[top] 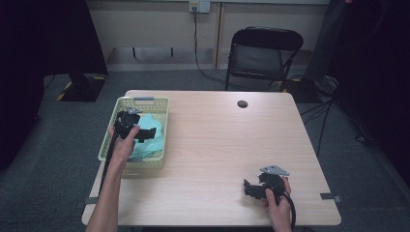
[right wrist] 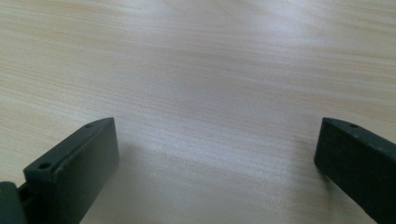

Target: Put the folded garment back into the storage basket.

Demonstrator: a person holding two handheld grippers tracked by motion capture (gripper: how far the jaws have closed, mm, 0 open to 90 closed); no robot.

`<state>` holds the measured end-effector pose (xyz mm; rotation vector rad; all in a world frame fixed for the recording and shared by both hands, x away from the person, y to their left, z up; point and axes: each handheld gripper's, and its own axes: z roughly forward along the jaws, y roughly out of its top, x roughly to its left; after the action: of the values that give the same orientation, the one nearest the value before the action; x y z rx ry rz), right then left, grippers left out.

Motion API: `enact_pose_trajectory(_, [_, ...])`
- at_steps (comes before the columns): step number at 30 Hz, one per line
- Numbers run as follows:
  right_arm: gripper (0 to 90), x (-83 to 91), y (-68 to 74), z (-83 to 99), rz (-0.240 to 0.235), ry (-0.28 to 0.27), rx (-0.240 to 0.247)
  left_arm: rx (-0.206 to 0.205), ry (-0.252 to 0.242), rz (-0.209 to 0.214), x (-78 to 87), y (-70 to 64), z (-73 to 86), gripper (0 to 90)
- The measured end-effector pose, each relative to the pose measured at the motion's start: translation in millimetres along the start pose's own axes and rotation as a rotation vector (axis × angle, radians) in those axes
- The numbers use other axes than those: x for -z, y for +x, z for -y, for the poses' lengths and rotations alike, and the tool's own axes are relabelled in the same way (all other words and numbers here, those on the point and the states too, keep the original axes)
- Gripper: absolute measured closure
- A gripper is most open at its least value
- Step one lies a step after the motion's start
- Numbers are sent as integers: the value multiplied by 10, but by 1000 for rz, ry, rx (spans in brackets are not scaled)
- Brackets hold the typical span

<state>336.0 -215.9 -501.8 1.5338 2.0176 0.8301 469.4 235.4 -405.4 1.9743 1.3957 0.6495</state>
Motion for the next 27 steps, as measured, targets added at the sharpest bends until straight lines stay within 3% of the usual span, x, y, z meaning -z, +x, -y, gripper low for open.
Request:
enact_pose_trajectory(5, [0,0,0,0,0,0,0,18,-5,3,18,8,14,57])
enact_pose_trajectory(8, [0,0,0,0,0,0,0,-2,3,-13,57,-19,14,57])
enact_pose_trajectory(15, [0,0,-1,0,0,0,1,-14,-33,-12,160,-85,21,57])
enact_pose_trajectory(22, [0,0,0,0,0,0,0,15,-41,-10,238,-68,48,58])
enact_pose_trajectory(27, [0,0,0,0,0,0,0,31,-82,16,327,-81,46,58])
